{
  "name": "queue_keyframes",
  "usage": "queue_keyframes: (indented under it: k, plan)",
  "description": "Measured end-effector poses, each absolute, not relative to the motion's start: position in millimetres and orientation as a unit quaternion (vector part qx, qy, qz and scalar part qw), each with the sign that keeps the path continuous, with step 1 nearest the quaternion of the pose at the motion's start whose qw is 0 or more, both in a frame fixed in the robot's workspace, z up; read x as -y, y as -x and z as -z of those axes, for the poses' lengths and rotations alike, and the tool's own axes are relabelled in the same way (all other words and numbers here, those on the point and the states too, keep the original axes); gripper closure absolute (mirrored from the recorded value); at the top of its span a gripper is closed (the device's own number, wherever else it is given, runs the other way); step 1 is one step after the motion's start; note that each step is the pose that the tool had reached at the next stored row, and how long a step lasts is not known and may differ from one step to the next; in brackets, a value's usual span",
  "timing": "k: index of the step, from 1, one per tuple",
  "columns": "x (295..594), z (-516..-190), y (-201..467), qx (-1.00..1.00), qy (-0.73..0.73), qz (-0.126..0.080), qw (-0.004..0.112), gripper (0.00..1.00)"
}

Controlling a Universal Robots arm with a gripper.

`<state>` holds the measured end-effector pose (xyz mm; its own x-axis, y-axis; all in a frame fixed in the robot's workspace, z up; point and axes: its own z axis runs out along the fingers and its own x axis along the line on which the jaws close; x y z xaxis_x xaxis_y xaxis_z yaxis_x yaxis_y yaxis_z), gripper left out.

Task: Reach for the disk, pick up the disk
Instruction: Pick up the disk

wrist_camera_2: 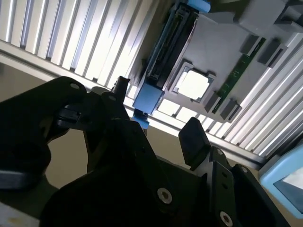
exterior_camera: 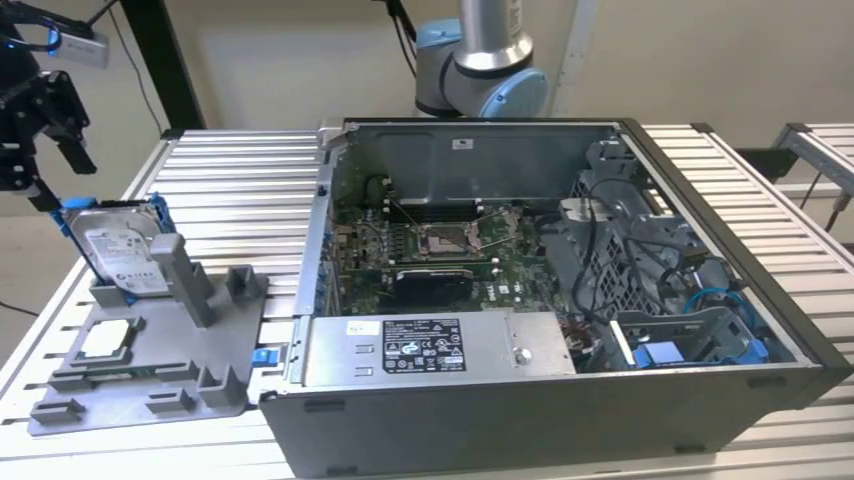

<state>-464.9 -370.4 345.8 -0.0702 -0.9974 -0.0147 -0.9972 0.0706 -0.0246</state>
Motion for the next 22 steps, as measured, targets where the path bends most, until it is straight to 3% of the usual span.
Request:
queue_keyframes:
  k: [22]
  plan:
    - [370, -309, 464, -0.728, 0.685, 0.003, 0.013, 0.0]
